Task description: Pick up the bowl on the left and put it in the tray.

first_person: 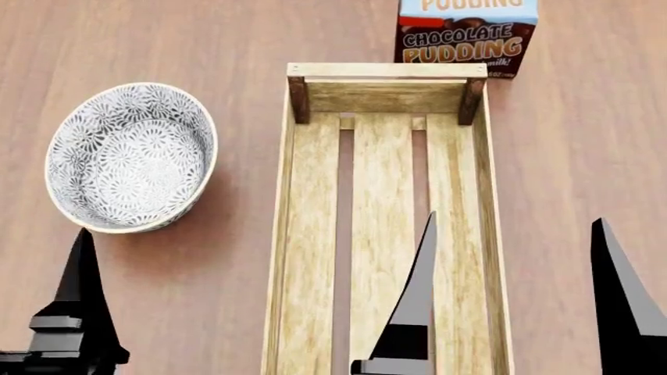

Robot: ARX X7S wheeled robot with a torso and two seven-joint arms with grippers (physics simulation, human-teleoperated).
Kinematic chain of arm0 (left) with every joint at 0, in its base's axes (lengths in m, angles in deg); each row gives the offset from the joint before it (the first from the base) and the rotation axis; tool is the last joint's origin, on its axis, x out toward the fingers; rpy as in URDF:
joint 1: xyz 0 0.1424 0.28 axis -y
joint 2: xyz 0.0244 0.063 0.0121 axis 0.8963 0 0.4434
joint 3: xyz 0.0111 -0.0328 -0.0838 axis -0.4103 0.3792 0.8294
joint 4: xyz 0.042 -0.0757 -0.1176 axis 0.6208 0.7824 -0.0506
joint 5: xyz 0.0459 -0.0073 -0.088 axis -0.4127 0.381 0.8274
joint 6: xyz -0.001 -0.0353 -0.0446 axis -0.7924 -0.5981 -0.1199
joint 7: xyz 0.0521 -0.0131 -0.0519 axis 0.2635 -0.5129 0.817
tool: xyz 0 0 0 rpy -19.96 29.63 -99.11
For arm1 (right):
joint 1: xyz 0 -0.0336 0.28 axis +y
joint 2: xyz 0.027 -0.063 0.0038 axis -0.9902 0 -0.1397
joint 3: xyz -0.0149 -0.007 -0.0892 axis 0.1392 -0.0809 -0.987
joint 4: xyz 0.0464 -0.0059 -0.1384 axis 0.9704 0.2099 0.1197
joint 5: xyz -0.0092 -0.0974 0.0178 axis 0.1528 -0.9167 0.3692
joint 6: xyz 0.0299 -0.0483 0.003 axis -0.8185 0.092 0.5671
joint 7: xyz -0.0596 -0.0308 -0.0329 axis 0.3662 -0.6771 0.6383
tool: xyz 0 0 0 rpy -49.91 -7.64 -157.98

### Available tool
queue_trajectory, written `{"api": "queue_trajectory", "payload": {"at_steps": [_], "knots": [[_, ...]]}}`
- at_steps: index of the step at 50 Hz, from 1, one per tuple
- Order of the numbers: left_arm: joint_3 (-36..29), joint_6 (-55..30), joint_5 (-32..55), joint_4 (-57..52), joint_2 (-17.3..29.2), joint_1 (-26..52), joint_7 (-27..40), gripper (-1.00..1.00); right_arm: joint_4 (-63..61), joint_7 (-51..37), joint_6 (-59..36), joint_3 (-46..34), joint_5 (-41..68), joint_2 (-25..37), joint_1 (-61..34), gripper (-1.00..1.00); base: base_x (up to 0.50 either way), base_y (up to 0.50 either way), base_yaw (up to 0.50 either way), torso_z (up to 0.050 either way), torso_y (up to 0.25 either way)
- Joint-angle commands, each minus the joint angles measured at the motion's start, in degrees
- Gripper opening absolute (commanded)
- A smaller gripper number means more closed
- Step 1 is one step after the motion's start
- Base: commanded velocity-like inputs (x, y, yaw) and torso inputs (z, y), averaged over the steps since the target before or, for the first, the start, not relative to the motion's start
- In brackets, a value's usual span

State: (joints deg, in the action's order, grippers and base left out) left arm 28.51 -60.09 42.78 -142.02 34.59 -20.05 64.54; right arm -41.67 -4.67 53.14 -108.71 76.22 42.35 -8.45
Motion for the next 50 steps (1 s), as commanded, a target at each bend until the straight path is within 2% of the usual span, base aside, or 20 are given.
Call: {"api": "queue_trajectory", "payload": {"at_steps": [1, 21, 50], "knots": [[6.5, -3.2, 9.1, 4.7, -4.2, 5.6, -0.5, 1.0, 0.4, 1.7, 0.5, 0.6, -1.5, -1.3, -0.2, 1.0, 0.0, 0.0, 0.0, 0.0, 0.0], [5.6, -1.9, 6.5, 16.5, -4.7, 13.5, 1.9, 1.0, -0.1, 1.1, 1.2, 0.8, -1.0, -0.5, -0.2, 1.0, 0.0, 0.0, 0.0, 0.0, 0.0], [5.1, 5.4, 5.8, 33.0, -7.4, 16.3, 2.7, 1.0, -0.1, 0.4, 2.7, 1.0, -0.3, 0.6, -0.2, 1.0, 0.0, 0.0, 0.0, 0.0, 0.0]]}}
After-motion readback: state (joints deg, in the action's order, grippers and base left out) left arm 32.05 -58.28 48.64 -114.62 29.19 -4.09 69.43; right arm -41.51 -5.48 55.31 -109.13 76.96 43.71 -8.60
